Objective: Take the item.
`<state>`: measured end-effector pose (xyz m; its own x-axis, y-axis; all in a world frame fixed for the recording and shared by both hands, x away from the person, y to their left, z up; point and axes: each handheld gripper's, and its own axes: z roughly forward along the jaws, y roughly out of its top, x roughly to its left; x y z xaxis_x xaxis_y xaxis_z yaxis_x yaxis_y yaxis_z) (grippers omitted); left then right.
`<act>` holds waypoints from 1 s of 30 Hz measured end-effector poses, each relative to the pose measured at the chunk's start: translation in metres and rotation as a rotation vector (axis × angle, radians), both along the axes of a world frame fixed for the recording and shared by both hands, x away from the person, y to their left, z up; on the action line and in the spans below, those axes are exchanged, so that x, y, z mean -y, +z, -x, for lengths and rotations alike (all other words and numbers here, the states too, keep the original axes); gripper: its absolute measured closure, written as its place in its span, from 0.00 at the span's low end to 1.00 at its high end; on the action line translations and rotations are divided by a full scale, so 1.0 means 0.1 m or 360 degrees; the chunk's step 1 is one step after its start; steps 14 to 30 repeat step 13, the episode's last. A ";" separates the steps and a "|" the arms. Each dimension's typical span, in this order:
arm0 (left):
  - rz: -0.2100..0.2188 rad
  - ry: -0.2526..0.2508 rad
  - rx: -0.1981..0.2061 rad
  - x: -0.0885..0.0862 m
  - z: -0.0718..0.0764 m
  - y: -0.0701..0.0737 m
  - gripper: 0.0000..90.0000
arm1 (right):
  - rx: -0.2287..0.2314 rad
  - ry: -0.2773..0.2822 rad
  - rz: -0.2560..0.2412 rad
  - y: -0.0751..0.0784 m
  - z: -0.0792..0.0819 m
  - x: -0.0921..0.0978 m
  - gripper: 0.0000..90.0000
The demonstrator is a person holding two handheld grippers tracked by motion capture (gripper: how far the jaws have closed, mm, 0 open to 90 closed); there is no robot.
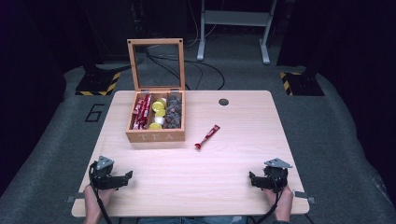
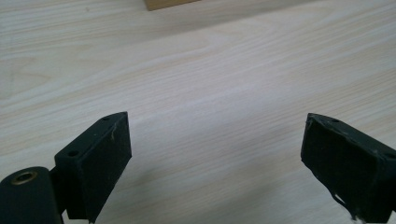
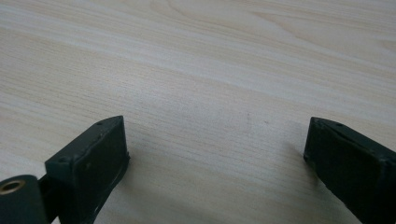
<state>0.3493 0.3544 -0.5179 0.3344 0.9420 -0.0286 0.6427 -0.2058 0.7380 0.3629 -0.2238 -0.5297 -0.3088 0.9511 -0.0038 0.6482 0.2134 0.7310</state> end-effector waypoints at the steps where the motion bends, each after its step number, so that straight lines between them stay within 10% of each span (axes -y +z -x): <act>1: -0.0011 0.0001 -0.0007 -0.01 0.01 -0.04 0.09 | 0.0000 -0.0002 -0.0001 0.00 0.00 0.00 0.06; 30: -0.0046 0.0030 0.0016 0.00 0.02 -0.14 0.07 | 0.0002 -0.0002 0.0001 0.00 0.00 0.00 0.06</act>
